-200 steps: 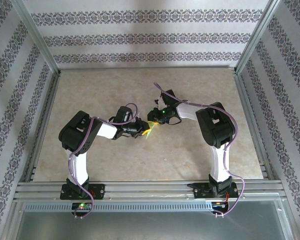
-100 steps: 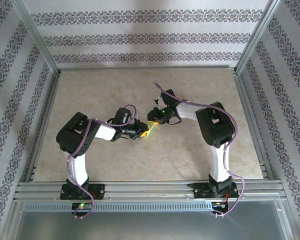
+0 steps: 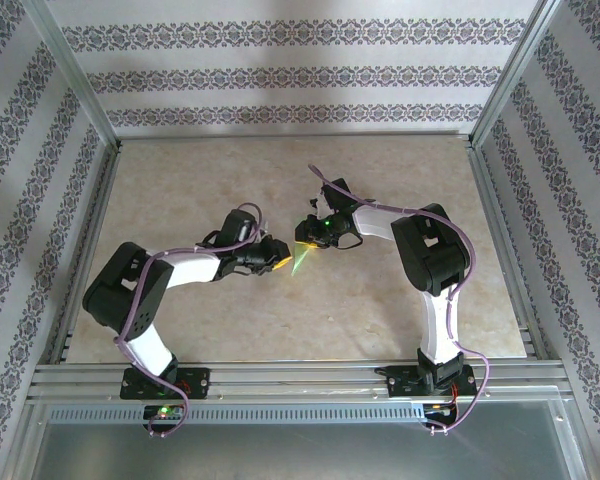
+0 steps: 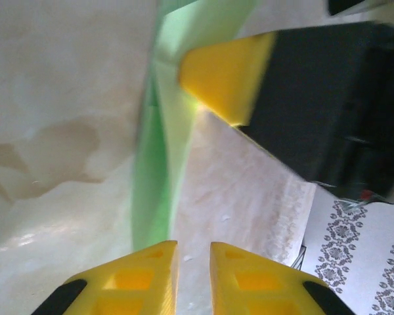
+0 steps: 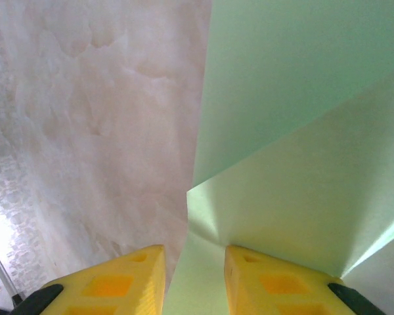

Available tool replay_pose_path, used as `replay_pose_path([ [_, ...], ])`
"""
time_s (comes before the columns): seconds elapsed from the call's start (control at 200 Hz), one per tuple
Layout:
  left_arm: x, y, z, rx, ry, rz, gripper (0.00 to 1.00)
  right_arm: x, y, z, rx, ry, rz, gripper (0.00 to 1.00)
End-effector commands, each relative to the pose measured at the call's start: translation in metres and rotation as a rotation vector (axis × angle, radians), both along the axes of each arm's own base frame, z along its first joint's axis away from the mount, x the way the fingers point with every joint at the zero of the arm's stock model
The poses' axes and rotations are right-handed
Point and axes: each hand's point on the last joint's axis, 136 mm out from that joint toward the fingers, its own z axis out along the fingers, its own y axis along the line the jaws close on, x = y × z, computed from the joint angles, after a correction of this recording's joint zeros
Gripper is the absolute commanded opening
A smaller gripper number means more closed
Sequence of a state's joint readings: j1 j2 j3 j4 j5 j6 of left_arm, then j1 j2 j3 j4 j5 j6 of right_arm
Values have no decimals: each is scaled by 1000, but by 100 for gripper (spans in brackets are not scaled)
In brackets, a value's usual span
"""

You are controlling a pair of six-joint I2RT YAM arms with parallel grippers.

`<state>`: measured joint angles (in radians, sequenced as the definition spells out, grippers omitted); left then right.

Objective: Fold a paper plane with a square sheet of paper (pick it up from the middle)
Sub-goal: Fifth fold the wing at the center of the table.

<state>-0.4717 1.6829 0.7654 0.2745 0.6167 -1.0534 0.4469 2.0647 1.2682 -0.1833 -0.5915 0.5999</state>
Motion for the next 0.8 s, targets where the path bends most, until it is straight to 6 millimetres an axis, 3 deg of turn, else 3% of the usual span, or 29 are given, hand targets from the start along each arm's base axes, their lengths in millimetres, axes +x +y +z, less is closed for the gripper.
replay_pose_path([
  [0.0, 5, -9, 11, 17, -53, -38, 18, -5, -17, -29, -84, 74, -41, 32],
  [0.255, 11, -35, -2, -35, -33, -88, 14, -5, -17, -29, -82, 82, -44, 32],
  [0.53, 7, -37, -26, -16, 17, -95, 14, -6, -17, -30, -82, 88, -46, 32],
  [0.795, 1, -34, -35, -3, 45, -87, 14, -6, -18, -31, -85, 93, -48, 31],
])
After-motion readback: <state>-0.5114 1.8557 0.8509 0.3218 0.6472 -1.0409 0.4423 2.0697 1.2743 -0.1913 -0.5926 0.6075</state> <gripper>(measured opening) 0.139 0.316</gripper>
